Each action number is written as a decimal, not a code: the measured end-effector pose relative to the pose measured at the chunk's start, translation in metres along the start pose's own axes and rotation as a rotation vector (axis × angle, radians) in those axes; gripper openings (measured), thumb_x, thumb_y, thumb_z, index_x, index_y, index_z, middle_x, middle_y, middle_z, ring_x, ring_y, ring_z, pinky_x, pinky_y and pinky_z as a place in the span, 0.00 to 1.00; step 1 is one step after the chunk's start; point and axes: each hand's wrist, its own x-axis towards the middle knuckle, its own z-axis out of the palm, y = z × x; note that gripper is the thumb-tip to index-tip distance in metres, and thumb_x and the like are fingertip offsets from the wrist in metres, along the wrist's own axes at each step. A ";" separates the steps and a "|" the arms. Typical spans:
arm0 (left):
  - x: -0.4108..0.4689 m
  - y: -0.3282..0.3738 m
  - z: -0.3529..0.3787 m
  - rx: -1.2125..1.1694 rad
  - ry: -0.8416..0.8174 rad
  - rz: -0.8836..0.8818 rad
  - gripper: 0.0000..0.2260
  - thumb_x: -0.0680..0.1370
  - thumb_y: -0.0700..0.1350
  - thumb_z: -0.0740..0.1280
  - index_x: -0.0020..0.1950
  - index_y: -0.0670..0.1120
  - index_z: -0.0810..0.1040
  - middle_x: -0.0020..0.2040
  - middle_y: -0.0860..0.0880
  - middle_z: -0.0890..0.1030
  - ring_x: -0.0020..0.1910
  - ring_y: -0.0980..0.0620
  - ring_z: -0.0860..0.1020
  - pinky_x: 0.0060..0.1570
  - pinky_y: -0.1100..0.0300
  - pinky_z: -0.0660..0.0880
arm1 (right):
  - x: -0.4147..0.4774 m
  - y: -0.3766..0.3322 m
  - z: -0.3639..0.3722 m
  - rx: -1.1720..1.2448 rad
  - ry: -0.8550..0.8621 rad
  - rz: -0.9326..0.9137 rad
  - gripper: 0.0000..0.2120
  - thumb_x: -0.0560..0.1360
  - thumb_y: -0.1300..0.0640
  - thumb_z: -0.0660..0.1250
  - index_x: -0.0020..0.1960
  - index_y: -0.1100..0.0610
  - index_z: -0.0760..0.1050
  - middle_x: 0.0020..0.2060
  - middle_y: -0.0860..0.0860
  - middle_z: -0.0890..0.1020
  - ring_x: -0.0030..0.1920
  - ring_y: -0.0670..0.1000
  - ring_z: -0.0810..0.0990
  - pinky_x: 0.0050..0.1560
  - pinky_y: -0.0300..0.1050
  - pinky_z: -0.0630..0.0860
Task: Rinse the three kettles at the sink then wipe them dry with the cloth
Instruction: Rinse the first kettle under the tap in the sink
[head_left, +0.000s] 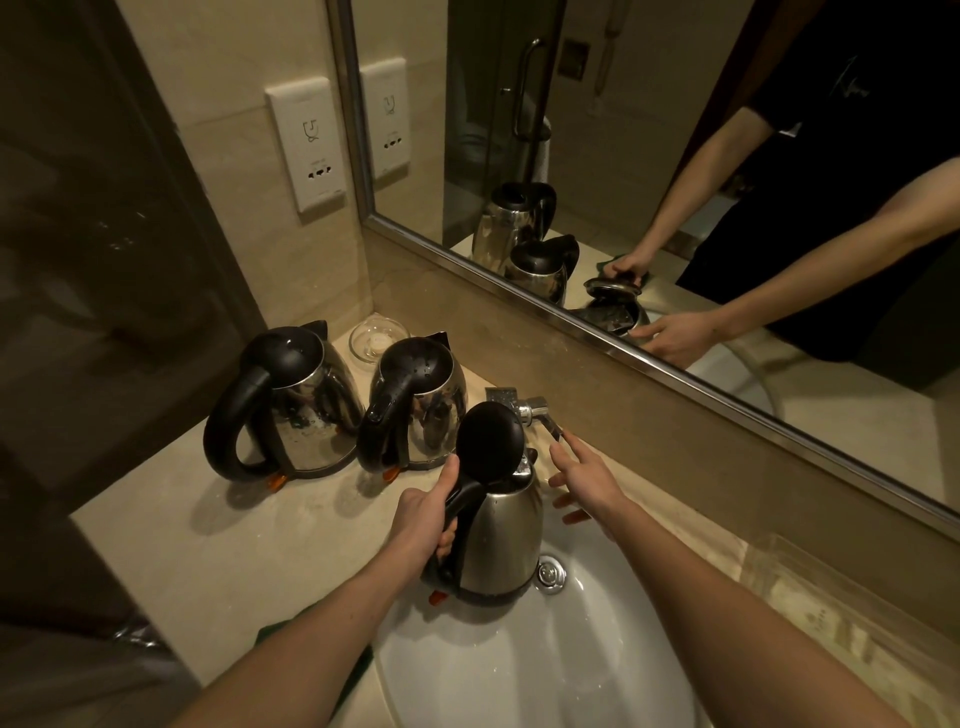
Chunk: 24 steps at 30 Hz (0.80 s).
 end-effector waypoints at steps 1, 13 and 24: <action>0.000 0.000 0.000 0.000 -0.003 0.002 0.28 0.78 0.66 0.59 0.30 0.45 0.73 0.23 0.50 0.70 0.21 0.53 0.68 0.26 0.60 0.67 | 0.000 0.000 0.000 -0.001 0.000 -0.002 0.26 0.80 0.40 0.55 0.76 0.39 0.54 0.52 0.58 0.79 0.47 0.58 0.82 0.47 0.55 0.81; -0.002 -0.001 0.000 0.008 0.000 0.001 0.30 0.78 0.67 0.58 0.29 0.45 0.72 0.22 0.50 0.70 0.22 0.52 0.69 0.29 0.59 0.68 | 0.001 0.000 0.001 -0.008 0.005 -0.006 0.25 0.80 0.40 0.55 0.76 0.39 0.55 0.51 0.58 0.79 0.46 0.59 0.82 0.44 0.54 0.81; 0.001 -0.002 0.000 0.017 -0.012 0.011 0.30 0.78 0.68 0.58 0.29 0.45 0.72 0.23 0.49 0.70 0.22 0.52 0.69 0.29 0.59 0.68 | 0.001 0.000 0.001 -0.006 0.005 -0.002 0.25 0.80 0.41 0.55 0.76 0.40 0.55 0.51 0.58 0.80 0.48 0.60 0.82 0.46 0.56 0.81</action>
